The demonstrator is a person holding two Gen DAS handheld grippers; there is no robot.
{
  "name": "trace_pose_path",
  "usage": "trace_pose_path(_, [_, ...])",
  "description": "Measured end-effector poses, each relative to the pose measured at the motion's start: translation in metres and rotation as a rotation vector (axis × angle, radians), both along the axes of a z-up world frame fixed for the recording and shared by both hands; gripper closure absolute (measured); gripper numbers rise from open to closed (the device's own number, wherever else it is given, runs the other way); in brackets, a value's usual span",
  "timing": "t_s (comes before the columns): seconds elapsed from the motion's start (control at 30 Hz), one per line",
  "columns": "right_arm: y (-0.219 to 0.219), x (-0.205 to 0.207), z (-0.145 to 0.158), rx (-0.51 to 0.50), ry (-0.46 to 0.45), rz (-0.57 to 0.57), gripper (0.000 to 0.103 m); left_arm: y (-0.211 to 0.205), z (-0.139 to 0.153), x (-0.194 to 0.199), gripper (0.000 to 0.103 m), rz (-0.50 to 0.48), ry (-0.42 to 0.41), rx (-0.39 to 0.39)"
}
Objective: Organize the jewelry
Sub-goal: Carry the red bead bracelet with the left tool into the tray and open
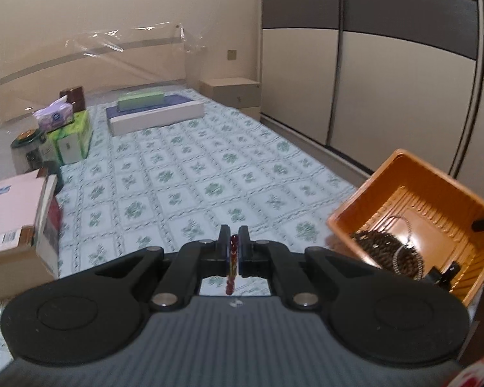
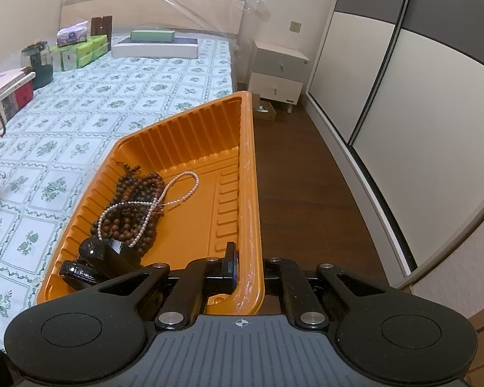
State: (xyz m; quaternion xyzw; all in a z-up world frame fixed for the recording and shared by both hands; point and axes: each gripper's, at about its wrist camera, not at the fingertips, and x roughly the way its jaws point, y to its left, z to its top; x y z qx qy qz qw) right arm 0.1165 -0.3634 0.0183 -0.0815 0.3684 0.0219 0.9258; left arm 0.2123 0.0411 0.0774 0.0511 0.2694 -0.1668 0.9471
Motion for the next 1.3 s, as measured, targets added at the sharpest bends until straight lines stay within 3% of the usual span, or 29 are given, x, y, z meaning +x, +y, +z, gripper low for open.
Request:
trace_pose_path(0.2, [-0.001, -0.001, 0.000, 0.003, 0.000, 0.000, 0.097, -0.035, 0.010, -0.006, 0.100, -0.073, -0.016, -0.012])
trace_pose_path(0.47, [-0.002, -0.001, 0.000, 0.007, 0.001, 0.002, 0.097, -0.103, 0.002, -0.007, 0.100, -0.205, 0.010, -0.047])
trace_pose_path(0.83, [-0.002, -0.001, 0.000, 0.013, -0.002, 0.004, 0.097, -0.194, -0.024, 0.006, 0.100, -0.358, 0.104, -0.066])
trace_pose_path(1.17, [-0.003, -0.001, 0.000, 0.023, -0.002, 0.004, 0.097, -0.237, -0.040, 0.009, 0.100, -0.437, 0.166, -0.066])
trace_pose_path(1.23, [-0.003, -0.001, 0.000, 0.024, -0.001, 0.003, 0.097, -0.242, -0.042, 0.010, 0.098, -0.441, 0.183, -0.069])
trace_pose_path(1.3, [-0.003, 0.000, 0.000, 0.025, 0.000, 0.002, 0.097, -0.241, -0.043, 0.013, 0.085, -0.434, 0.192, -0.086])
